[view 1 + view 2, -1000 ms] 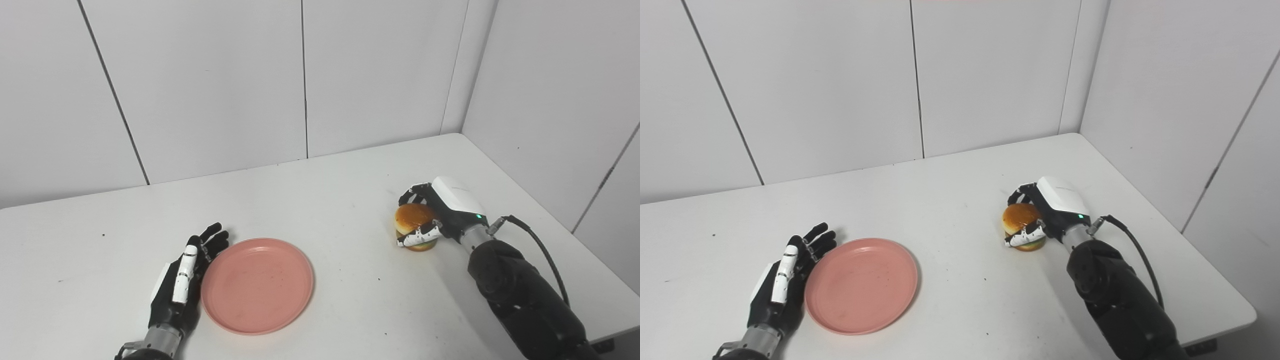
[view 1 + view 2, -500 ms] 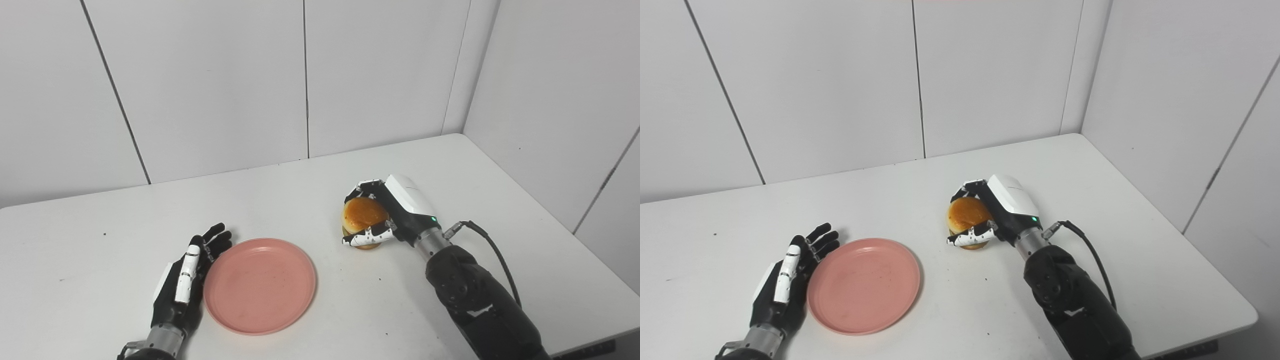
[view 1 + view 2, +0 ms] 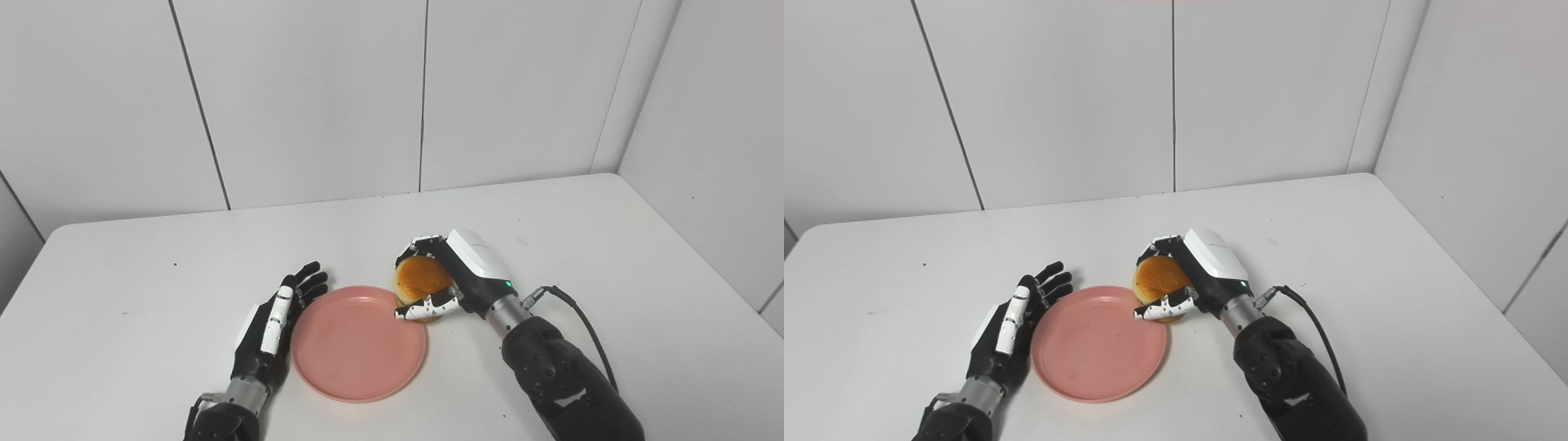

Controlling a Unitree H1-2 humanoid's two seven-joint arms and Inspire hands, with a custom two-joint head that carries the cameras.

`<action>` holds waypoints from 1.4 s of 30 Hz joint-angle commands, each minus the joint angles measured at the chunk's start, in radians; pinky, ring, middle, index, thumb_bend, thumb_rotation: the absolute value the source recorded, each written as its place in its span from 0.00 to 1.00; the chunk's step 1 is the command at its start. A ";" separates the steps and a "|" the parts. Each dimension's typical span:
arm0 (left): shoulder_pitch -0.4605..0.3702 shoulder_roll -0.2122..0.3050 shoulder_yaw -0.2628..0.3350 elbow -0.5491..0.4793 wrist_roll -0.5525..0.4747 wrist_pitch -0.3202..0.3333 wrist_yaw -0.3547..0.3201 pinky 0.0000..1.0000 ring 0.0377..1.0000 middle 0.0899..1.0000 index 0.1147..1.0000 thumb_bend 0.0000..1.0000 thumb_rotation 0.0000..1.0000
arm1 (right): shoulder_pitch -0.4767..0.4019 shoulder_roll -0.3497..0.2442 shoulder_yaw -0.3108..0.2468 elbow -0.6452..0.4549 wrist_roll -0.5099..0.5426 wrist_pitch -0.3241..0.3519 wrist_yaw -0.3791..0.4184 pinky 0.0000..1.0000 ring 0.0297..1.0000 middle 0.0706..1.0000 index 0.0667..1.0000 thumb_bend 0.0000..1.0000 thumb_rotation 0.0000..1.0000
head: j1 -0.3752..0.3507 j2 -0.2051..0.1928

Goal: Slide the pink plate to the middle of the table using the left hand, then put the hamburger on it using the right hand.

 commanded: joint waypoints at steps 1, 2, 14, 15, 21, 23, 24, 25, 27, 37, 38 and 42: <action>-0.003 -0.008 -0.006 0.025 0.015 0.020 0.007 0.89 0.88 0.86 0.82 0.44 1.00 | -0.060 0.011 0.006 -0.021 0.009 -0.042 0.008 0.17 0.21 0.40 0.46 0.52 0.00 | 0.004 -0.001; -0.004 -0.010 -0.007 0.030 0.015 0.013 0.007 0.89 0.88 0.86 0.82 0.43 1.00 | -0.063 0.015 0.008 -0.020 0.016 -0.042 0.016 0.17 0.21 0.41 0.45 0.52 0.00 | 0.019 -0.002; -0.009 -0.035 -0.011 0.029 0.031 0.021 0.031 0.90 0.89 0.86 0.82 0.45 1.00 | -0.065 0.037 0.058 -0.014 0.011 -0.069 0.054 0.20 0.26 0.37 0.47 0.52 0.00 | 0.109 0.007; -0.009 -0.037 -0.011 0.029 0.029 0.020 0.031 0.90 0.89 0.86 0.82 0.44 1.00 | -0.063 0.037 0.065 -0.013 0.007 -0.068 0.056 0.21 0.27 0.37 0.48 0.52 0.00 | 0.118 0.009; -0.005 -0.046 -0.009 0.013 0.020 0.034 0.032 0.91 0.90 0.86 0.81 0.47 1.00 | -0.046 0.042 0.090 -0.009 -0.017 -0.058 0.062 0.22 0.27 0.37 0.48 0.51 0.00 | 0.118 0.014; -0.005 -0.047 -0.009 0.012 0.019 0.033 0.031 0.90 0.90 0.85 0.81 0.46 1.00 | -0.043 0.038 0.099 -0.004 -0.027 -0.061 0.065 0.22 0.26 0.36 0.48 0.51 0.00 | 0.119 0.013; -0.006 -0.046 -0.010 0.013 0.021 0.029 0.031 0.90 0.89 0.85 0.81 0.45 1.00 | -0.043 0.035 0.105 -0.004 -0.030 -0.059 0.072 0.21 0.24 0.39 0.47 0.52 0.00 | 0.120 0.011; -0.007 -0.044 -0.012 0.014 0.024 0.025 0.029 0.89 0.89 0.85 0.81 0.45 1.00 | -0.042 0.033 0.109 -0.003 -0.031 -0.059 0.079 0.24 0.26 0.36 0.47 0.51 0.00 | 0.120 0.011; -0.007 -0.042 -0.013 0.014 0.021 0.025 0.024 0.89 0.89 0.85 0.81 0.44 1.00 | -0.041 0.030 0.115 0.007 -0.023 -0.072 0.087 0.24 0.27 0.36 0.47 0.51 0.00 | 0.117 0.010; -0.003 -0.039 -0.013 0.018 0.019 0.010 0.022 0.87 0.87 0.85 0.81 0.42 1.00 | -0.024 0.033 0.127 0.043 -0.010 -0.117 0.086 0.24 0.29 0.39 0.47 0.52 0.00 | 0.110 -0.004; -0.003 -0.040 -0.013 0.021 0.019 0.007 0.022 0.87 0.87 0.85 0.81 0.41 1.00 | -0.020 0.032 0.128 0.045 -0.013 -0.122 0.082 0.26 0.31 0.38 0.48 0.51 0.00 | 0.108 -0.013; 0.001 -0.040 -0.016 0.021 0.016 0.011 0.016 0.91 0.88 0.85 0.82 0.43 1.00 | -0.004 0.030 0.126 0.032 -0.015 -0.117 0.089 0.43 0.48 0.42 0.49 0.52 0.00 | 0.114 -0.029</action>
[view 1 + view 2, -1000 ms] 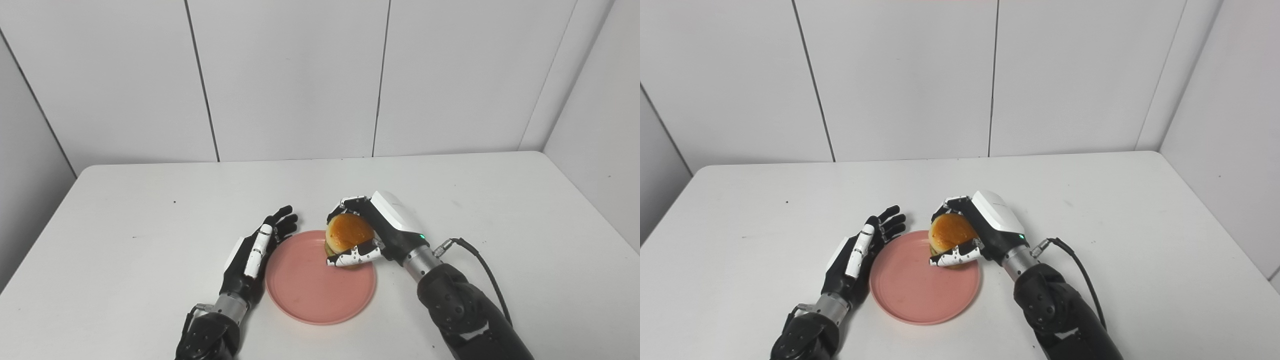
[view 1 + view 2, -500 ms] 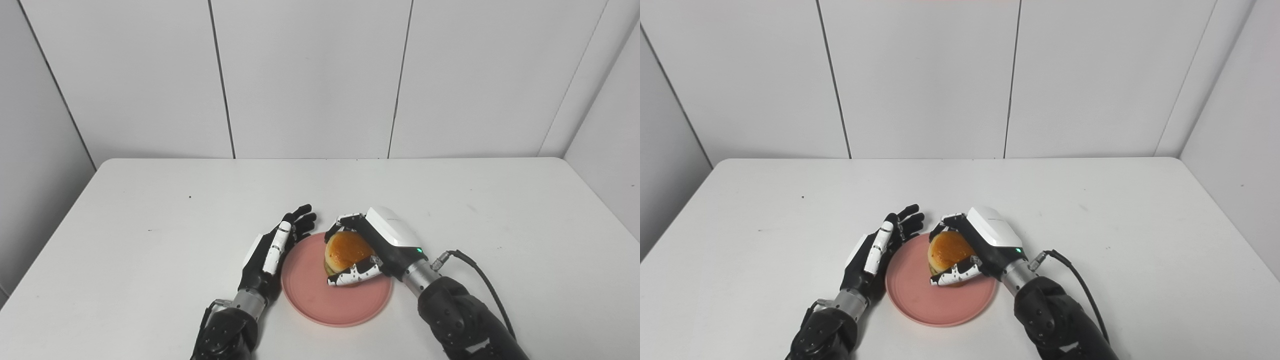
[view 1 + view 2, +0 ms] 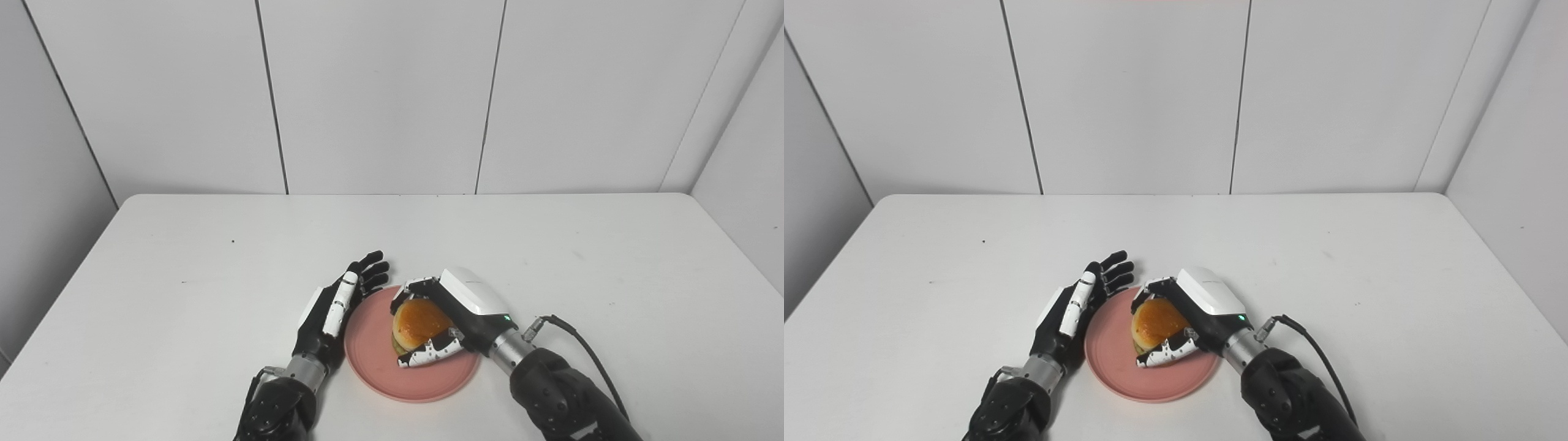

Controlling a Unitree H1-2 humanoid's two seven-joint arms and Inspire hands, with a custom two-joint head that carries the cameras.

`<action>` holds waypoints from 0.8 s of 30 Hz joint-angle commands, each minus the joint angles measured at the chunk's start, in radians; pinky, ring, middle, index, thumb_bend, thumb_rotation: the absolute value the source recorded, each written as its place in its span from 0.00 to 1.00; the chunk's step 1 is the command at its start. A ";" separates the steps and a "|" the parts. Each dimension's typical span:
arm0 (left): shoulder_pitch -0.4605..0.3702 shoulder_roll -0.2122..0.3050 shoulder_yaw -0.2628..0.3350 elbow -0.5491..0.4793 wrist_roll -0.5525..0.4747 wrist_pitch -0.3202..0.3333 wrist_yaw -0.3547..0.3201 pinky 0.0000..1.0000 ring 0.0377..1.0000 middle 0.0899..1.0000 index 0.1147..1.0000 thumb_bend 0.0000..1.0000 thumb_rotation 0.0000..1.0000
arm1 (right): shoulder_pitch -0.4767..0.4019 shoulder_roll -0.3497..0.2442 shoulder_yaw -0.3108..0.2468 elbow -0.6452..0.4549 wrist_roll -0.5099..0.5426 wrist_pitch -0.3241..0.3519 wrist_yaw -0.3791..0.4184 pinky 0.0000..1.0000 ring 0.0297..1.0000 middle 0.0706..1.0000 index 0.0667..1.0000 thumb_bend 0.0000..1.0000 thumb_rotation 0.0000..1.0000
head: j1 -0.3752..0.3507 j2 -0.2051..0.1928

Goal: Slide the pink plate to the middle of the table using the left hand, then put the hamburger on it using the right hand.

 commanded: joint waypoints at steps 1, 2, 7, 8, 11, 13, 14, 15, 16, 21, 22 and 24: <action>0.012 0.002 -0.006 0.004 -0.004 0.022 -0.016 0.91 0.88 0.85 0.82 0.43 1.00 | -0.001 -0.003 -0.004 -0.032 0.003 -0.018 0.007 0.44 0.49 0.42 0.49 0.52 0.00 | 0.005 -0.007; 0.014 0.001 -0.007 0.001 -0.006 0.022 -0.018 0.91 0.88 0.85 0.82 0.43 1.00 | 0.005 -0.003 -0.007 -0.043 0.011 -0.010 0.017 0.46 0.51 0.49 0.48 0.51 0.08 | 0.008 -0.012; 0.020 -0.003 -0.002 -0.016 -0.019 0.036 -0.025 0.91 0.89 0.86 0.83 0.42 1.00 | 0.021 -0.006 -0.024 -0.076 0.055 -0.020 0.034 0.43 0.48 0.53 0.67 0.60 0.48 | 0.004 -0.007; 0.022 -0.004 -0.002 -0.026 -0.022 0.052 -0.022 0.93 0.92 0.88 0.85 0.42 1.00 | 0.023 -0.008 -0.026 -0.087 0.062 -0.015 0.042 0.44 0.49 0.55 0.69 0.61 0.55 | 0.005 -0.007; 0.025 -0.002 -0.005 -0.037 -0.022 0.059 -0.021 0.94 0.93 0.90 0.86 0.43 1.00 | 0.029 -0.011 -0.034 -0.114 0.067 -0.003 0.054 0.50 0.56 0.61 0.72 0.64 0.64 | 0.005 -0.005; 0.024 -0.001 -0.006 -0.036 -0.023 0.062 -0.021 0.95 0.95 0.91 0.87 0.43 1.00 | 0.031 -0.013 -0.041 -0.121 0.070 -0.007 0.056 0.54 0.62 0.66 0.74 0.67 0.70 | 0.005 -0.005; 0.024 -0.001 -0.006 -0.036 -0.024 0.065 -0.021 0.96 0.95 0.91 0.87 0.44 1.00 | 0.032 -0.014 -0.043 -0.122 0.072 -0.008 0.057 0.56 0.64 0.67 0.75 0.69 0.73 | 0.005 -0.005; 0.025 -0.004 -0.002 -0.042 -0.035 0.075 -0.022 0.96 0.95 0.91 0.87 0.44 1.00 | 0.033 -0.016 -0.046 -0.120 0.089 -0.025 0.061 0.56 0.64 0.68 0.76 0.69 0.74 | 0.005 -0.005; 0.026 -0.007 0.000 -0.046 -0.043 0.083 -0.023 0.94 0.93 0.89 0.86 0.43 1.00 | 0.033 -0.017 -0.049 -0.119 0.101 -0.038 0.064 0.60 0.68 0.71 0.77 0.72 0.79 | -0.005 -0.001; 0.021 -0.004 -0.004 -0.038 -0.028 0.069 -0.017 0.90 0.90 0.88 0.84 0.43 1.00 | 0.040 -0.029 -0.060 -0.113 0.135 -0.095 0.060 0.72 0.79 0.82 0.81 0.80 0.94 | -0.005 0.003; 0.021 -0.002 -0.007 -0.034 -0.017 0.057 -0.013 0.91 0.91 0.88 0.85 0.43 1.00 | 0.043 -0.029 -0.063 -0.110 0.139 -0.108 0.053 0.73 0.80 0.83 0.81 0.80 0.96 | -0.005 0.003; 0.018 0.002 -0.010 -0.020 -0.005 0.029 -0.016 0.90 0.91 0.89 0.85 0.42 1.00 | 0.050 -0.027 -0.074 -0.104 0.144 -0.128 0.042 0.73 0.81 0.84 0.83 0.80 0.97 | -0.004 0.001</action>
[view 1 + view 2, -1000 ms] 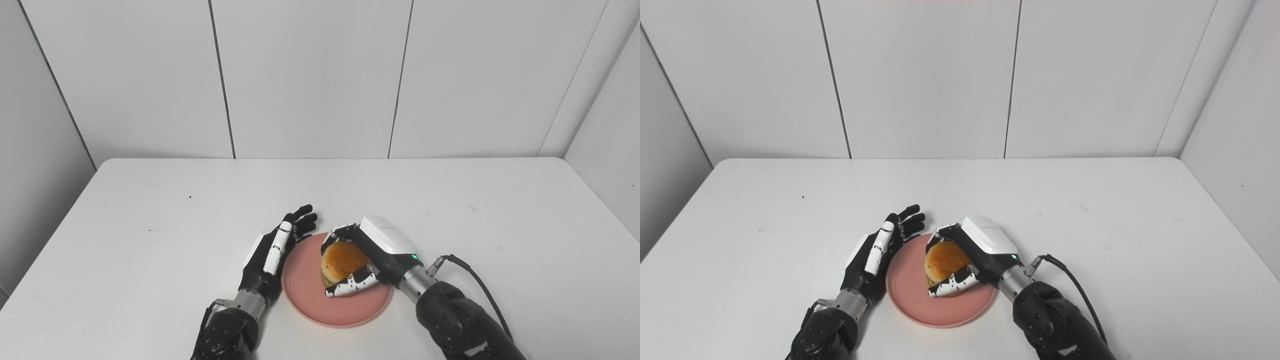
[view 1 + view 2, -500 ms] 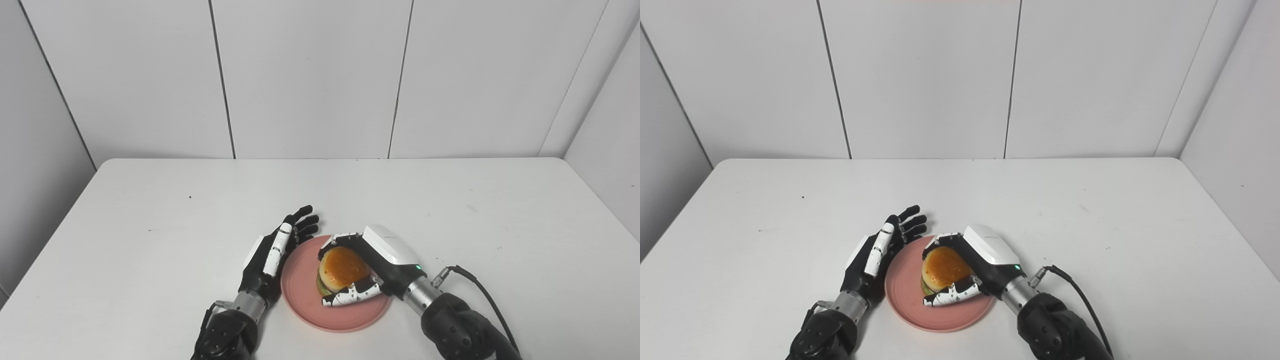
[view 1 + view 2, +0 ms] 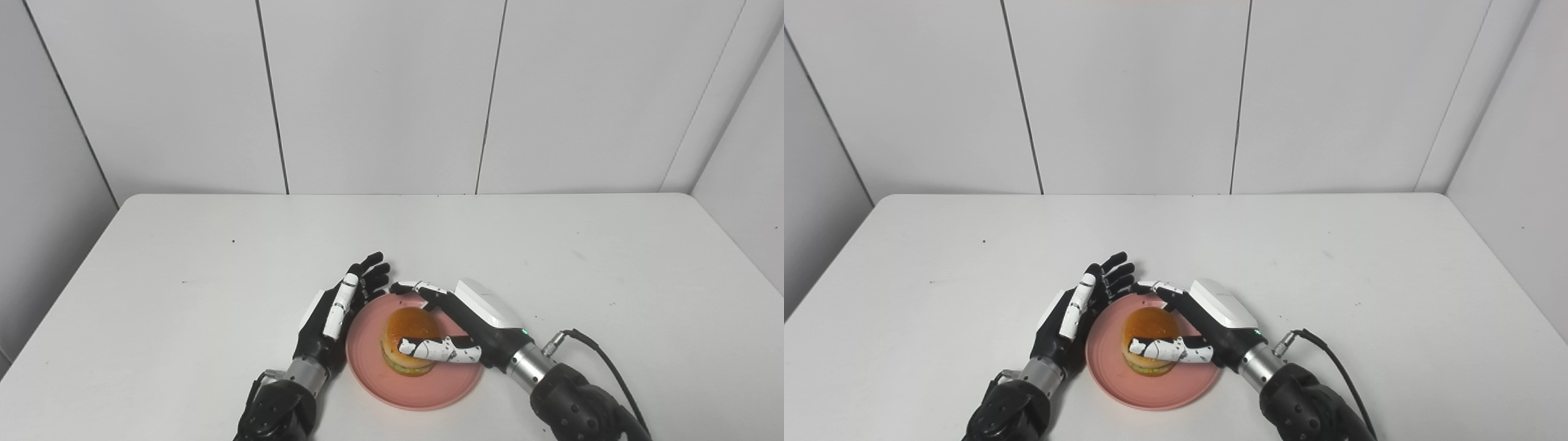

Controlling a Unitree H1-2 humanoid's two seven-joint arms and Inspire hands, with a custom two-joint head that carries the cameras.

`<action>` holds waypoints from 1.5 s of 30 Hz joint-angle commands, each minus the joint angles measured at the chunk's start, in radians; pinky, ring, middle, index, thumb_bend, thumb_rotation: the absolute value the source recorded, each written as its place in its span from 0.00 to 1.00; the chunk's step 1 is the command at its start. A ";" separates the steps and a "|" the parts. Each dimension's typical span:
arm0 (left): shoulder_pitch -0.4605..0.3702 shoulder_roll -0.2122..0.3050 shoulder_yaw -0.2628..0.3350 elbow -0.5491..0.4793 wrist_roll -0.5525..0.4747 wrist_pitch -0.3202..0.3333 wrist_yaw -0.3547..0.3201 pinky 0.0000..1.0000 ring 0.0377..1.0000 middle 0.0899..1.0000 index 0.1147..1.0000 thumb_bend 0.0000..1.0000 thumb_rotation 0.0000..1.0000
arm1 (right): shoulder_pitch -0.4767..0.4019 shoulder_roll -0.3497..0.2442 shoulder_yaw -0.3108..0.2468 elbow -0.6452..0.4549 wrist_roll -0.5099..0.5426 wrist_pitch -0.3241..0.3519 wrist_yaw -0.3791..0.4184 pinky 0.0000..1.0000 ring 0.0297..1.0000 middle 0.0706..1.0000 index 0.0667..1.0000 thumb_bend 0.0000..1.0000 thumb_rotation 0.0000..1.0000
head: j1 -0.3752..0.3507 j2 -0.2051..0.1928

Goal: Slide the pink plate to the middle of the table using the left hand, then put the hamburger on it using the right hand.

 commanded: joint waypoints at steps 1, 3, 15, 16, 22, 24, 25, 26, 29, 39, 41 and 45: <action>-0.002 0.005 -0.005 0.018 0.017 -0.009 -0.003 0.90 0.91 0.89 0.85 0.42 1.00 | -0.024 0.000 -0.022 -0.015 0.021 -0.071 -0.037 0.73 0.81 0.85 0.83 0.80 0.97 | 0.002 0.001; -0.001 0.003 -0.004 0.015 0.019 -0.004 0.005 0.89 0.91 0.88 0.85 0.43 1.00 | -0.020 0.003 -0.033 -0.010 0.019 -0.087 -0.049 0.75 0.83 0.86 0.85 0.81 0.99 | 0.000 0.004; 0.013 -0.004 0.008 0.008 0.027 -0.032 0.019 0.92 0.91 0.88 0.84 0.49 1.00 | 0.055 0.062 -0.144 -0.010 0.099 -0.115 -0.164 0.89 0.94 0.96 0.95 0.72 0.98 | -0.009 0.015; 0.015 -0.006 0.009 0.006 0.026 -0.034 0.019 0.93 0.91 0.88 0.85 0.49 1.00 | 0.064 0.072 -0.156 -0.016 0.116 -0.106 -0.169 0.91 0.95 0.97 0.96 0.70 0.97 | -0.010 0.016; 0.019 -0.010 0.015 0.000 0.023 -0.036 0.023 0.94 0.93 0.89 0.86 0.48 1.00 | 0.074 0.090 -0.181 -0.008 0.158 -0.102 -0.161 0.90 0.94 0.95 0.94 0.67 0.96 | -0.015 0.017; 0.019 -0.009 0.014 0.000 0.023 -0.037 0.022 0.94 0.93 0.89 0.86 0.48 1.00 | 0.076 0.090 -0.183 -0.007 0.162 -0.105 -0.163 0.89 0.93 0.94 0.93 0.69 0.96 | -0.016 0.018; 0.020 -0.009 0.014 -0.002 0.024 -0.034 0.025 0.94 0.93 0.89 0.86 0.48 1.00 | 0.080 0.093 -0.186 -0.012 0.164 -0.102 -0.165 0.88 0.93 0.94 0.92 0.69 0.96 | -0.016 0.018; 0.020 -0.009 0.014 -0.003 0.027 -0.033 0.028 0.95 0.93 0.89 0.86 0.49 1.00 | 0.083 0.097 -0.190 -0.017 0.168 -0.100 -0.169 0.89 0.93 0.94 0.93 0.70 0.96 | -0.017 0.020; 0.022 -0.008 0.014 -0.003 0.035 -0.043 0.039 0.96 0.93 0.90 0.86 0.50 1.00 | 0.095 0.119 -0.203 -0.033 0.186 -0.076 -0.177 0.93 0.96 0.96 0.94 0.68 0.95 | -0.019 0.021; 0.038 -0.014 0.030 -0.029 0.017 -0.068 0.035 1.00 1.00 0.98 0.96 0.46 1.00 | 0.120 0.200 -0.247 0.023 0.306 -0.093 -0.186 0.97 1.00 1.00 0.99 0.60 0.92 | -0.026 0.023; 0.040 -0.016 0.031 -0.027 0.021 -0.089 0.034 1.00 1.00 1.00 0.99 0.45 1.00 | 0.117 0.202 -0.251 0.037 0.322 -0.088 -0.181 0.98 1.00 1.00 1.00 0.61 0.94 | -0.026 0.024; 0.045 -0.029 0.036 -0.029 0.048 -0.128 0.064 1.00 1.00 1.00 1.00 0.41 1.00 | 0.114 0.216 -0.265 0.064 0.348 -0.078 -0.191 1.00 1.00 1.00 1.00 0.63 0.96 | -0.030 0.022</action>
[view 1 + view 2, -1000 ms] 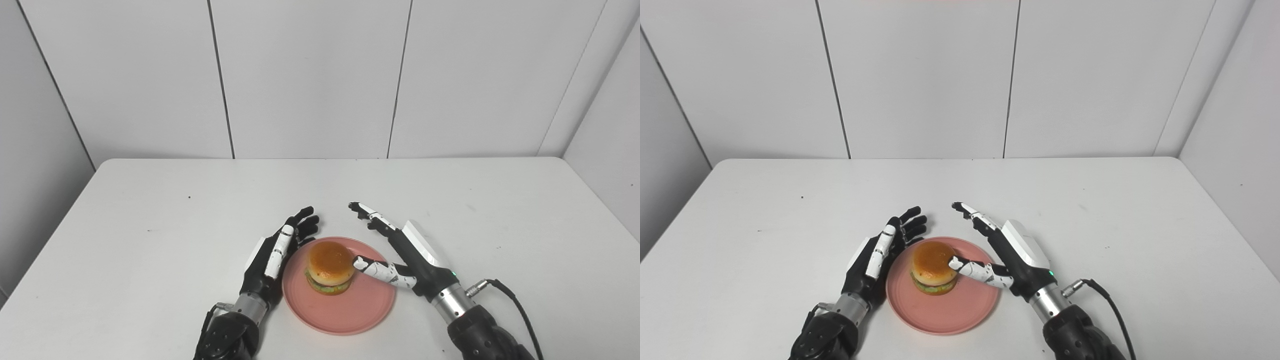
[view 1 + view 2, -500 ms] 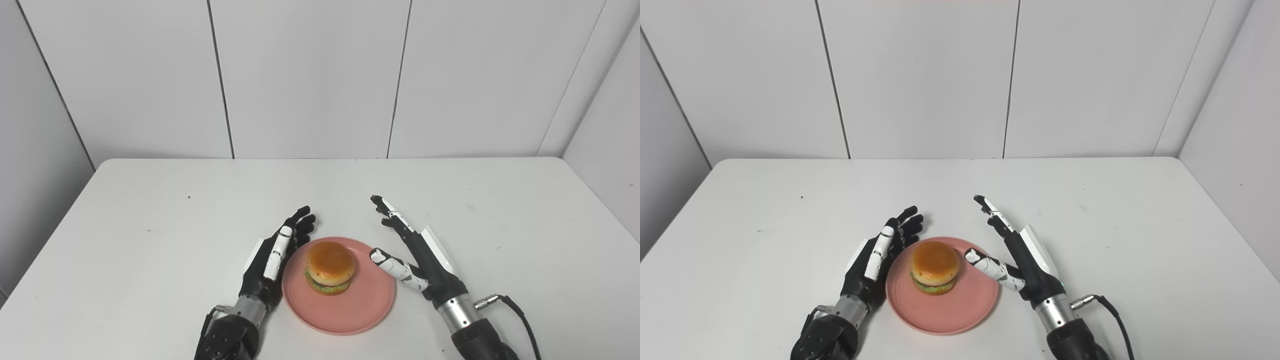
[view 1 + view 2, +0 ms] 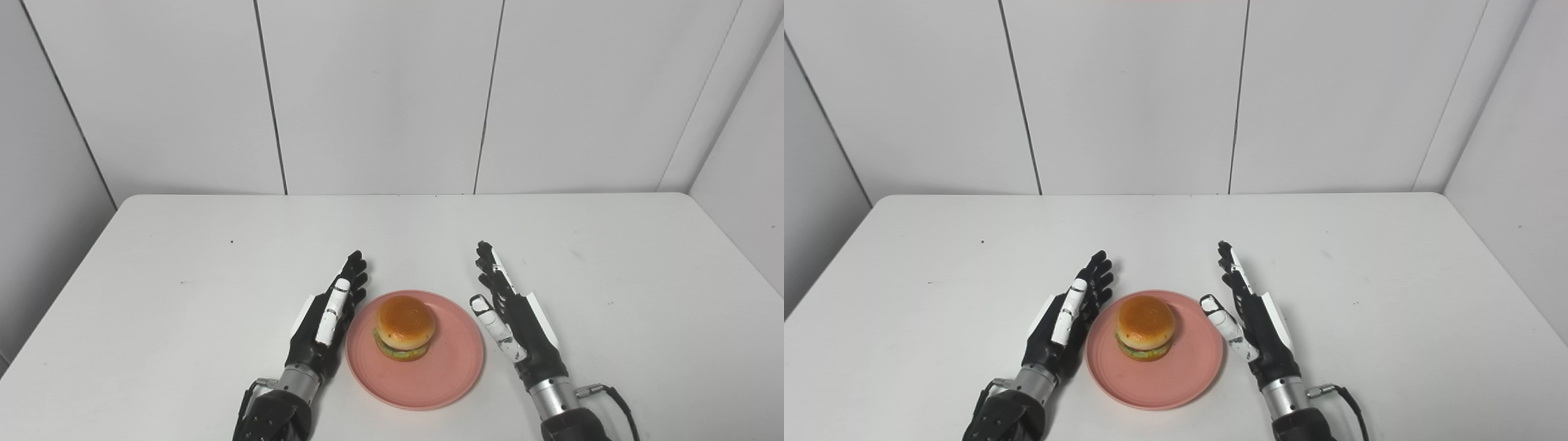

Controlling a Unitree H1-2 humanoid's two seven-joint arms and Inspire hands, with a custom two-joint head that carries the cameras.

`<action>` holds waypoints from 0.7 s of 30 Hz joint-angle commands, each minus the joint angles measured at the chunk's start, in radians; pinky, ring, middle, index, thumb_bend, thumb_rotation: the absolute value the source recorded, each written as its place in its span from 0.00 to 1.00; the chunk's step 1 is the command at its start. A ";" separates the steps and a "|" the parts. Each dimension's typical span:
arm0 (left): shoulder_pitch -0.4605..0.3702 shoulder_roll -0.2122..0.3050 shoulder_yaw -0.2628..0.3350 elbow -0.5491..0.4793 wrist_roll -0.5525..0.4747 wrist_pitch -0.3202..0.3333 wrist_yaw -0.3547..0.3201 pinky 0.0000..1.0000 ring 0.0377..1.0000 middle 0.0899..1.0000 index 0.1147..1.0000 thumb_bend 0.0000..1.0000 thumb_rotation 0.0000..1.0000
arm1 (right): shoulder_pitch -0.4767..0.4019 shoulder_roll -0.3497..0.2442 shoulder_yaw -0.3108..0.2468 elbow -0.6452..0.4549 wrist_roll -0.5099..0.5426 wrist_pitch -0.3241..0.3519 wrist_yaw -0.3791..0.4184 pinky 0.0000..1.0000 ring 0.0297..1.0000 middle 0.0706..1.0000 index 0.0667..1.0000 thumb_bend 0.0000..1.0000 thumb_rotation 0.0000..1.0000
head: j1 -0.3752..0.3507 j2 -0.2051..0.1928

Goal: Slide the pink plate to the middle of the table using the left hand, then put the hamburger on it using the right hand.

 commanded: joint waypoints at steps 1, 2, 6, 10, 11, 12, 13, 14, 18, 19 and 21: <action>0.009 -0.017 0.002 -0.002 0.016 -0.058 0.024 1.00 1.00 1.00 1.00 0.40 1.00 | -0.032 0.015 -0.010 -0.002 0.021 -0.016 -0.015 1.00 1.00 1.00 1.00 0.62 0.96 | 0.000 -0.001; 0.011 -0.018 0.002 -0.001 0.020 -0.063 0.028 1.00 1.00 1.00 1.00 0.39 1.00 | -0.033 0.018 -0.012 0.005 0.023 -0.017 -0.017 1.00 1.00 1.00 1.00 0.61 0.97 | -0.001 0.000; 0.011 -0.024 0.004 0.021 0.014 -0.095 0.029 1.00 1.00 1.00 1.00 0.37 1.00 | -0.037 0.029 -0.021 0.038 0.028 -0.021 -0.027 1.00 1.00 1.00 1.00 0.63 0.98 | -0.002 0.003; 0.008 -0.039 0.013 0.050 0.007 -0.141 0.037 1.00 1.00 1.00 1.00 0.37 0.92 | -0.043 0.035 -0.028 0.069 0.036 -0.036 -0.033 1.00 1.00 1.00 1.00 0.63 0.97 | -0.003 0.003; 0.007 -0.044 0.016 0.060 0.013 -0.158 0.046 1.00 1.00 1.00 1.00 0.36 0.90 | -0.044 0.038 -0.029 0.072 0.035 -0.037 -0.035 1.00 1.00 1.00 1.00 0.64 0.96 | -0.003 0.003; 0.005 -0.049 0.018 0.072 0.019 -0.179 0.052 1.00 1.00 1.00 1.00 0.34 0.87 | -0.044 0.040 -0.031 0.076 0.036 -0.036 -0.037 1.00 1.00 1.00 1.00 0.64 0.96 | -0.003 0.003; 0.003 -0.051 0.019 0.084 0.023 -0.196 0.057 1.00 1.00 1.00 1.00 0.34 0.87 | -0.047 0.041 -0.032 0.082 0.040 -0.037 -0.037 1.00 1.00 1.00 1.00 0.64 0.96 | -0.006 0.004; 0.000 -0.050 0.017 0.096 0.026 -0.211 0.058 1.00 1.00 1.00 1.00 0.35 0.87 | -0.049 0.042 -0.033 0.088 0.043 -0.039 -0.036 1.00 1.00 1.00 1.00 0.63 0.96 | -0.008 0.003; -0.002 -0.047 0.011 0.126 0.031 -0.257 0.056 1.00 1.00 1.00 1.00 0.35 0.88 | -0.050 0.041 -0.032 0.101 0.039 -0.032 -0.039 1.00 1.00 1.00 1.00 0.64 0.96 | -0.016 0.002; -0.001 -0.046 0.009 0.129 0.034 -0.261 0.057 1.00 1.00 1.00 1.00 0.35 0.89 | -0.050 0.040 -0.031 0.103 0.038 -0.033 -0.039 1.00 1.00 1.00 1.00 0.64 0.96 | -0.016 0.001; 0.003 -0.042 0.004 0.126 0.045 -0.260 0.059 1.00 1.00 1.00 1.00 0.33 0.92 | -0.049 0.039 -0.029 0.104 0.036 -0.031 -0.041 1.00 1.00 1.00 1.00 0.63 0.97 | -0.021 0.003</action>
